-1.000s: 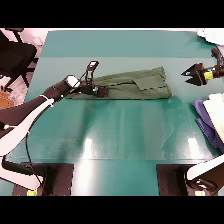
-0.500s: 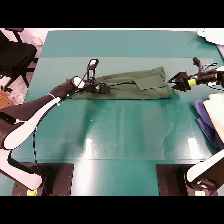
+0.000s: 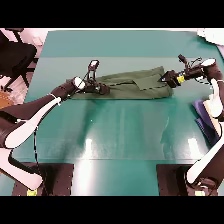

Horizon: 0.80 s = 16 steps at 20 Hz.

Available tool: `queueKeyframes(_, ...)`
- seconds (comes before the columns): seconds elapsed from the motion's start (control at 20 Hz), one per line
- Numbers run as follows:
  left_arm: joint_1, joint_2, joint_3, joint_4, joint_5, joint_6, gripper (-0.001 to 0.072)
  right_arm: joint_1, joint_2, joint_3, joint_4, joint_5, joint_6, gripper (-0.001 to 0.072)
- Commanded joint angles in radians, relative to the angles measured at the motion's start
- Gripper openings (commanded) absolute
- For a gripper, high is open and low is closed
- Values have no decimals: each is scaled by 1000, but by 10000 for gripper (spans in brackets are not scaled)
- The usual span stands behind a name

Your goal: Fold the shirts.

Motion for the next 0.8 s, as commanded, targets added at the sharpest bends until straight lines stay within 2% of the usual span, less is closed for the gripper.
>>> queueKeyframes(0.0,0,-1,1,8,5,1,21,36,-37,22,-40,-4,8,710)
queueKeyframes(0.15,0,-1,1,8,3,1,21,66,-58,22,-40,-12,8,702)
queueKeyframes(0.2,0,-1,1,8,3,1,21,68,-58,22,-43,-29,8,619)
queueKeyframes(0.25,0,-1,1,8,3,1,21,76,-56,23,-39,-46,8,447)
queueKeyframes(0.3,0,-1,1,8,3,1,21,76,-56,23,-39,-56,8,208)
queueKeyframes(0.35,0,-1,1,8,3,1,21,76,-56,23,-35,-57,8,23)
queueKeyframes(0.75,0,-1,1,6,12,-1,21,33,76,23,-31,-40,-9,18)
